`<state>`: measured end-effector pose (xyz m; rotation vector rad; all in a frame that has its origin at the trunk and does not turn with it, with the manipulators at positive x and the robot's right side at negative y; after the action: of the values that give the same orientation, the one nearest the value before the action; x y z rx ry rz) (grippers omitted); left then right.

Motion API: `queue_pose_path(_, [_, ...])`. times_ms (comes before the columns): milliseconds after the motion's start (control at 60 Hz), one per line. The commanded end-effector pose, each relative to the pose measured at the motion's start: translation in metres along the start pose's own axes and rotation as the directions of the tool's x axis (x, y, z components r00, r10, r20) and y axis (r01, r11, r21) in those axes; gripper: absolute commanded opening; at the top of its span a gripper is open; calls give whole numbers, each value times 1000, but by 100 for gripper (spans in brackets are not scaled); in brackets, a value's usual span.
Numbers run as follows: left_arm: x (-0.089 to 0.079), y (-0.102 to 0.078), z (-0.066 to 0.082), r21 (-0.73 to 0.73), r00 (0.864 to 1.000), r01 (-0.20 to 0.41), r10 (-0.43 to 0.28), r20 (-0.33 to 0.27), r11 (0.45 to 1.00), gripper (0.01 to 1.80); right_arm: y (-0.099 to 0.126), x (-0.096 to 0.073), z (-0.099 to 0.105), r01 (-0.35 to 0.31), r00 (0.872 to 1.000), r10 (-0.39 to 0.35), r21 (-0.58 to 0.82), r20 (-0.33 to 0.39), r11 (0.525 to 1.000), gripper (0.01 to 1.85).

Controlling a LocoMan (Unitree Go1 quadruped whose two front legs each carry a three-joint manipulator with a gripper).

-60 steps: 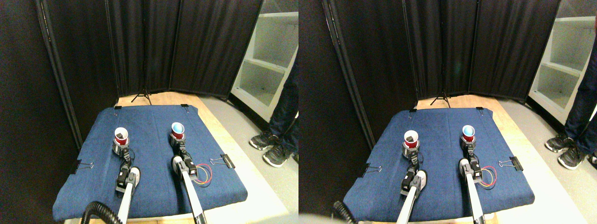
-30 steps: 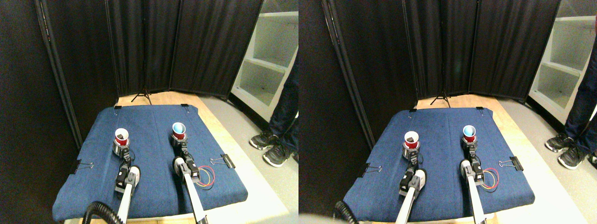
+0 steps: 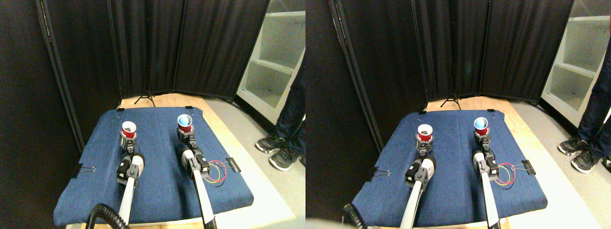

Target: Pour (bimanual)

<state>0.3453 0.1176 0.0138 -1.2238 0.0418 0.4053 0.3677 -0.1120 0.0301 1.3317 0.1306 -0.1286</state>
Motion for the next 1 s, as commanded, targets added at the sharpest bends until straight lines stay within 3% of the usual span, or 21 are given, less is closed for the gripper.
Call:
queue_pose_path(17, [-3,-15,-2,-16,999,28,-29,-26,999,33,18,-1,0,-60,998,60,-10,-3,998,33])
queue_pose_path(467, [-11,-50,-9,36,991,5,0,-138,999,33,47,1,-9,-94,994,89,-67,-67,993,33])
queue_pose_path(633, [-13,-58,-12,39,980,0,8,-197,999,33,59,4,-10,-119,990,108,-117,-95,986,33])
queue_pose_path(1000, [-20,-69,-26,45,971,-29,38,-234,999,33,87,6,-12,-136,986,106,-251,-130,958,33])
